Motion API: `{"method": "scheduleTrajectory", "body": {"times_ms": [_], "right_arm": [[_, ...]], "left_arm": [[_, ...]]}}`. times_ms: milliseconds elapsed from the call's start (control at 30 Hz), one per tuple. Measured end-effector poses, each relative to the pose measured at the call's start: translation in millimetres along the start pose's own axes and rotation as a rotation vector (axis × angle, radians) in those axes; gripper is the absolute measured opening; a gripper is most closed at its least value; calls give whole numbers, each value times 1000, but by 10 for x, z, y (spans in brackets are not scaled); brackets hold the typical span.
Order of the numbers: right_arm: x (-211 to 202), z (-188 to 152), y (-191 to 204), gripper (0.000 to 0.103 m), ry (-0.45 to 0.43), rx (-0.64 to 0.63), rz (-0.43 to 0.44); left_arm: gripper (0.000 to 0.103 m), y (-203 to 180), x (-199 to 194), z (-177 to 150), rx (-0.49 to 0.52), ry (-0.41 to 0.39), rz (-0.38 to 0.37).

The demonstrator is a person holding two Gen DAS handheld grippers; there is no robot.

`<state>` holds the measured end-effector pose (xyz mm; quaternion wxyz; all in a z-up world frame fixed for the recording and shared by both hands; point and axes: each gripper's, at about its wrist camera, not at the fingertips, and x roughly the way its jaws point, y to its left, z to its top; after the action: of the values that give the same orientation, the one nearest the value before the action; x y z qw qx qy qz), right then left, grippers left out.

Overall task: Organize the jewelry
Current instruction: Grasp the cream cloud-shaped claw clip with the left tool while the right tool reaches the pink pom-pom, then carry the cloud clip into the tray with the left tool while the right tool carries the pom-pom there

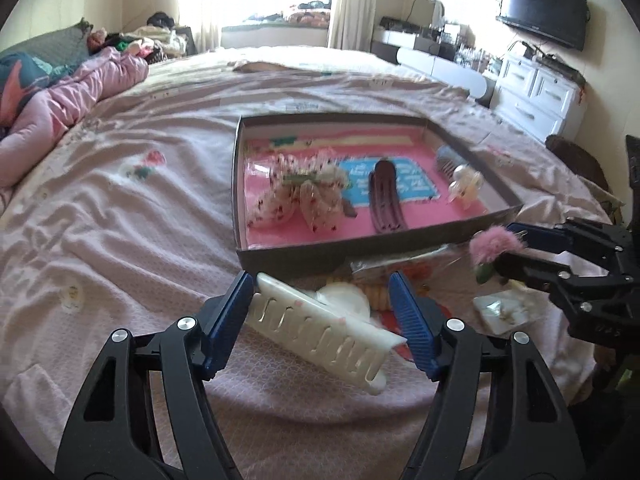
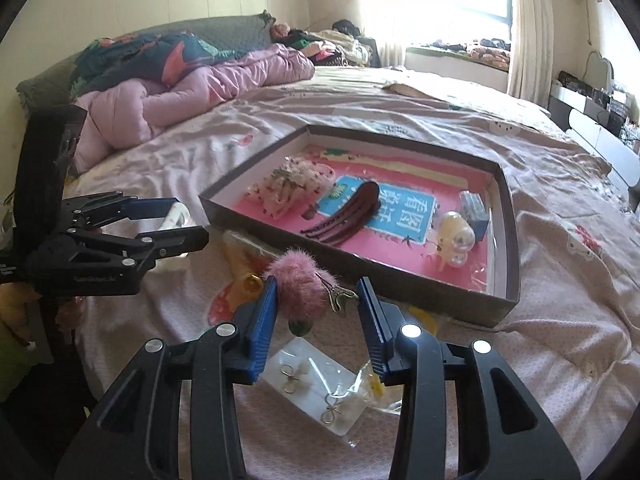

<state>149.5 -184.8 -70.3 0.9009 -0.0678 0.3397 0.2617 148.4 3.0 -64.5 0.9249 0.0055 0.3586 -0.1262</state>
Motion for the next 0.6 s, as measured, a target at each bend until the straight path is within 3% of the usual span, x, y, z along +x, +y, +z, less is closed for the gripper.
{"method": "scheduleTrajectory", "body": {"times_ms": [100,300,367,400,433,600], "right_arm": [[-51,18,-5,38,-17,5,0],[-61,10,-11,38,-14,2,-16],[-56,-1,-17,38,-11,2,-21],[-60,0,-20,38,-12,5,-19],[-67,4,-25,38,-15,8,-16],[-89,22,-32,38,-25,12,-10]], "left_arm": [[1,5,-129,41,-18,-37,-5],[1,99,-64,64,-58,-5,-23],[13,183,-48,23,-92,16,-28],[40,219,-68,-4,-103,20,-19],[61,242,-88,-25,-110,23,-20],[74,276,-64,-152,-142,83,-93]]}}
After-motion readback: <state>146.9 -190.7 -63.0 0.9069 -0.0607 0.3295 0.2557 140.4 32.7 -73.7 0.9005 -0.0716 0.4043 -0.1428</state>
